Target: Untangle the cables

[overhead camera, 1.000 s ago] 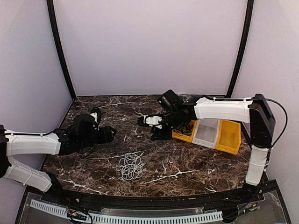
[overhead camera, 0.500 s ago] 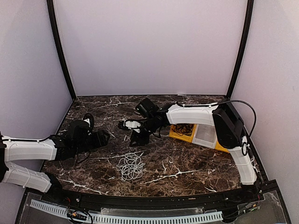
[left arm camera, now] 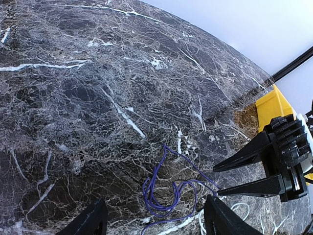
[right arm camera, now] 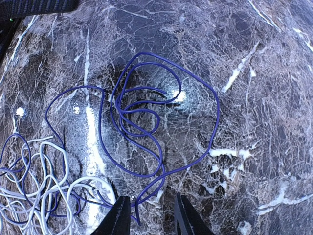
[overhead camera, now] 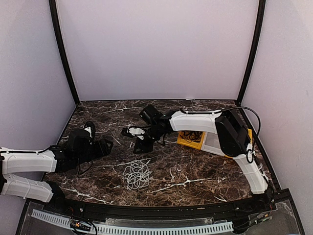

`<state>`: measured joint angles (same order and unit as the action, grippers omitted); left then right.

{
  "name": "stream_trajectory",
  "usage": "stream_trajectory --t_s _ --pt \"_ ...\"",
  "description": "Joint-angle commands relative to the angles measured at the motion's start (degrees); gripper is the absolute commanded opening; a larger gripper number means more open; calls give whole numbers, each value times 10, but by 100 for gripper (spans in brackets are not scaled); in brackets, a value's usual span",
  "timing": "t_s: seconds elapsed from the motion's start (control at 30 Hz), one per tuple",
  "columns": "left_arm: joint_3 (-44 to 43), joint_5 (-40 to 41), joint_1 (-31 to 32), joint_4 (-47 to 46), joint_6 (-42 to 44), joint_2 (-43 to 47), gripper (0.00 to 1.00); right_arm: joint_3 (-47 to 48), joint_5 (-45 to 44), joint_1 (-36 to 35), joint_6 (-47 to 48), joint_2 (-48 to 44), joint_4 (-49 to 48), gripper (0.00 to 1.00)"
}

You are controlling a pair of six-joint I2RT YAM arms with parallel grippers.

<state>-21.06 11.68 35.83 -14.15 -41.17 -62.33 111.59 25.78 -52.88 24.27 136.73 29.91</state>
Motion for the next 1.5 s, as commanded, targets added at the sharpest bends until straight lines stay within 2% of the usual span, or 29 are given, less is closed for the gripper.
stream_trajectory --t_s 0.0,0.07,0.3,0.47,0.67,0.77,1.0,1.1,1.27,1.37,1.47 --pt "2 8 -5 -10 7 10 70 31 10 -5 -6 17 10 35" --pt "2 9 -4 -11 8 11 70 33 4 -6 -9 22 13 30" --pt "1 2 -4 -27 23 4 70 33 -2 -6 -10 -2 29 0" --pt "0 -30 -4 -56 65 8 70 10 -18 -6 17 -93 51 0" --pt "32 -151 0 -249 130 24 71 -10 -25 -6 21 -194 71 0" --pt "23 -194 10 -307 149 14 71 -17 -28 -6 25 -228 79 0" --pt "-45 -244 43 -366 197 -93 70 -31 -15 -6 27 -285 85 0" --pt "-86 -213 46 -368 185 -163 61 -24 -5 -6 37 -307 95 0" --pt "-114 -101 46 -411 158 -260 49 -24 -1 -3 70 -371 100 0" --pt "-141 -71 45 -380 147 -329 47 -15 -14 14 81 -415 101 0" --pt "-174 -61 44 -340 137 -372 47 -5 12 52 77 -450 104 0"
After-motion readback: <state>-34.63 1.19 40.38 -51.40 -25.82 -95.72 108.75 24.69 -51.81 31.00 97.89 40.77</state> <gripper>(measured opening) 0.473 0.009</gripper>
